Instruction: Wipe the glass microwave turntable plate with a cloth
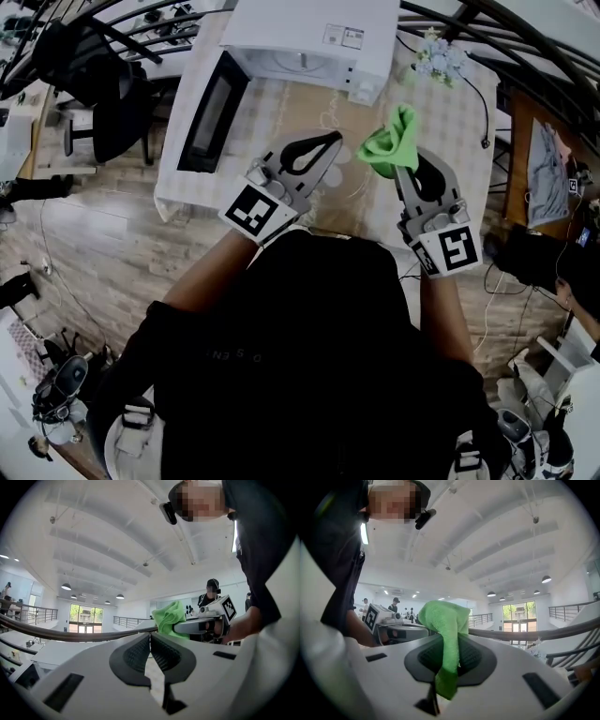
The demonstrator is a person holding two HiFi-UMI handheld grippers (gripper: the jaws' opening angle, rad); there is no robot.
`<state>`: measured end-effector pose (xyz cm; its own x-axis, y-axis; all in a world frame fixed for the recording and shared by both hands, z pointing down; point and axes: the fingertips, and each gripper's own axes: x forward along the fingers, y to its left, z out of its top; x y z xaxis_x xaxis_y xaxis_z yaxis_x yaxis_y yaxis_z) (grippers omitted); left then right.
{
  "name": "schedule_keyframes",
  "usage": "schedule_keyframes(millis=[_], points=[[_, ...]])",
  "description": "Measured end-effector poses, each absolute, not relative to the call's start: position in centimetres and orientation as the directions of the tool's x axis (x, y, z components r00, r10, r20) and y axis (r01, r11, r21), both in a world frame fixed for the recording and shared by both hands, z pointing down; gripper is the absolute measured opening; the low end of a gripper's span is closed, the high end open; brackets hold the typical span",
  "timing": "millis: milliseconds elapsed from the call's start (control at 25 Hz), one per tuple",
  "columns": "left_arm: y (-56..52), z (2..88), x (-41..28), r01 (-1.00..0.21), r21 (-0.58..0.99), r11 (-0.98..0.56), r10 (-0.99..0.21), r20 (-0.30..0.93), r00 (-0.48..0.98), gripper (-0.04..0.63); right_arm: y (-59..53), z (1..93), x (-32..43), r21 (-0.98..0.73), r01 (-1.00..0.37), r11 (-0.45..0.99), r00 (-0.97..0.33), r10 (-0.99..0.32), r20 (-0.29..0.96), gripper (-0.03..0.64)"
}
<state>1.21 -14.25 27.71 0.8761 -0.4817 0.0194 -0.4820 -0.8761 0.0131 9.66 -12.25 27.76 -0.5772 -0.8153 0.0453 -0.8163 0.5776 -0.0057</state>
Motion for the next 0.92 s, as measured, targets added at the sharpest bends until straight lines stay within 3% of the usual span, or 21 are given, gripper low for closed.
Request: schedule_keyframes(millis=[920], points=[[-14.7, 27.6, 2.4, -0.445, 0.015, -0.896, -0.444, 0.023, 0.896, 0.021, -12.8, 28.1, 9.8, -0.044, -0.835, 0.549, -0.551, -0.833, 0.058, 0.058]])
